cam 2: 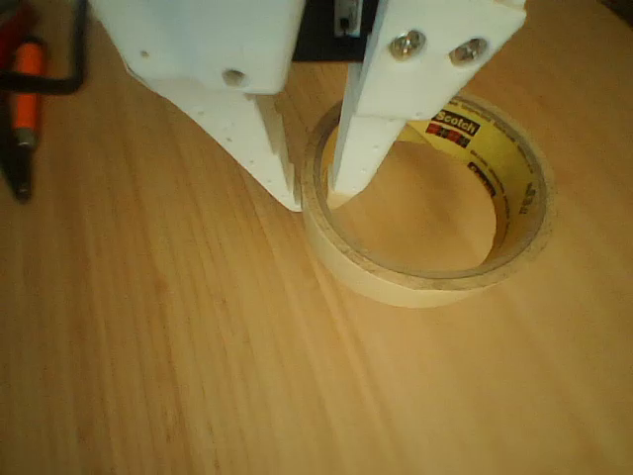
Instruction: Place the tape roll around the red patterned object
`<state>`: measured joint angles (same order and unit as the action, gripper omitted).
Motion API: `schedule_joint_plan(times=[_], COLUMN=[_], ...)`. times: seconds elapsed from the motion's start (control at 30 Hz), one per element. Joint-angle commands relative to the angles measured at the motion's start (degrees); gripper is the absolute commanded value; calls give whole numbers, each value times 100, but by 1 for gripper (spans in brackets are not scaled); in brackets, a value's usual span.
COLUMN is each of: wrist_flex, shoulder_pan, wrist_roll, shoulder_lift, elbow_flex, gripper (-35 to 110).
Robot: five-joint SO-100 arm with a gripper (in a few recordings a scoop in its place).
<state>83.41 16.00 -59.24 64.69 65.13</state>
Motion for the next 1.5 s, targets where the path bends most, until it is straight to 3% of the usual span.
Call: schedule_joint_plan(times=[0.0, 0.33, 0.63, 0.93, 1.17, 1.3, 1.47], wrist_flex=[176, 439, 255, -712, -1099, -1134, -1063], shoulder_pan=[237, 1758, 3173, 3067, 2953, 2962, 2936], wrist_roll=[-589, -1459, -800, -536, -554, -554, -624], shoulder_lift=[940, 1925, 2065, 2716, 3006, 3006, 2979], elbow_flex=[-272, -158, 967, 3094, 3779, 3771, 3621], gripper=[0, 0, 0, 0, 0, 16, 25])
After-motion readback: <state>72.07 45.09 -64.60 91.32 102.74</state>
